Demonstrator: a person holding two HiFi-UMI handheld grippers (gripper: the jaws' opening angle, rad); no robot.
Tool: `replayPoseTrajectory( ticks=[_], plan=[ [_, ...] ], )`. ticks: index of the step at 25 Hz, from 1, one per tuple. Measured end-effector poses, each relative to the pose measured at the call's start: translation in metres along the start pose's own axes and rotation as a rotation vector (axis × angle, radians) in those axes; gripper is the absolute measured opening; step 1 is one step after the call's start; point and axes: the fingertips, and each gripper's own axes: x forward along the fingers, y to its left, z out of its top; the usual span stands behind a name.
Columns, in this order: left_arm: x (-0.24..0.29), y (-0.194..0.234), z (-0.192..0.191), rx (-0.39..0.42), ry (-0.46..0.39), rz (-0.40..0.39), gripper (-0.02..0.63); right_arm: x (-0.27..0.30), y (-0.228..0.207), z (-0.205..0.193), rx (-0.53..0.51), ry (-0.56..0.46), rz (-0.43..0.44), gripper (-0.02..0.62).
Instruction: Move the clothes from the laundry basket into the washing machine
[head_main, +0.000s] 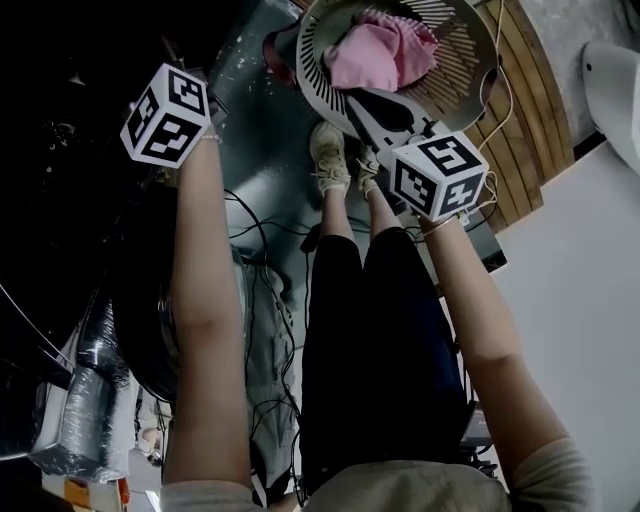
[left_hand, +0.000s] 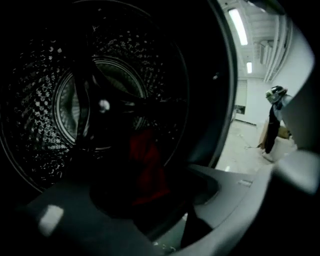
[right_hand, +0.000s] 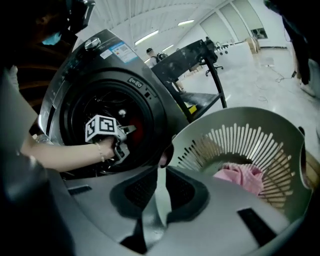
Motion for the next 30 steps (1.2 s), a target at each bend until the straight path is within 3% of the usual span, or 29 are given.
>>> replayPoseTrajectory(
  ticks=[4, 6, 7, 10, 13, 15, 17, 18, 19, 20, 24, 27, 29, 30],
  plan=[
    [-0.054, -0.069, -0.017, 0.039, 0.034, -0.253, 0.239, 0.004, -0.039, 0.000, -0.010, 0.085, -0.070, 0.033],
    [-0.082, -0.103, -0.037, 0.068, 0.079, -0.357, 0.207, 0.016, -0.070, -0.009, -0.046, 0.163, -0.127, 0.165],
    [-0.095, -0.115, -0.048, 0.086, 0.104, -0.387, 0.141, 0.026, -0.086, -0.019, -0.072, 0.221, -0.151, 0.187],
    [-0.125, -0.139, -0.084, 0.127, 0.193, -0.432, 0.029, 0.055, -0.133, -0.064, -0.171, 0.417, -0.197, 0.226],
    [-0.139, -0.152, -0.112, 0.122, 0.261, -0.466, 0.026, 0.067, -0.195, -0.120, -0.222, 0.640, -0.278, 0.272],
    [-0.140, -0.155, -0.124, 0.125, 0.284, -0.486, 0.028, 0.070, -0.216, -0.152, -0.168, 0.764, -0.274, 0.284],
    [-0.138, -0.150, -0.134, 0.137, 0.296, -0.488, 0.028, 0.076, -0.224, -0.165, -0.145, 0.816, -0.258, 0.282],
    [-0.136, -0.145, -0.137, 0.142, 0.300, -0.480, 0.028, 0.081, -0.225, -0.164, -0.155, 0.815, -0.254, 0.253],
    [-0.134, -0.140, -0.140, 0.145, 0.305, -0.470, 0.028, 0.083, -0.223, -0.160, -0.170, 0.804, -0.254, 0.107],
    [-0.133, -0.136, -0.142, 0.145, 0.311, -0.462, 0.028, 0.085, -0.219, -0.155, -0.178, 0.781, -0.251, 0.053],
    [-0.136, -0.136, -0.145, 0.152, 0.339, -0.481, 0.028, 0.079, -0.189, -0.126, -0.131, 0.620, -0.211, 0.029],
    [-0.145, -0.141, -0.124, 0.187, 0.290, -0.478, 0.048, 0.052, -0.152, -0.085, -0.116, 0.449, -0.157, 0.026],
    [-0.151, -0.157, -0.108, 0.179, 0.253, -0.514, 0.250, 0.024, -0.132, -0.050, -0.150, 0.343, -0.131, 0.026],
    [-0.155, -0.168, -0.104, 0.172, 0.250, -0.554, 0.268, 0.008, -0.123, -0.036, -0.163, 0.300, -0.125, 0.025]
  ],
)
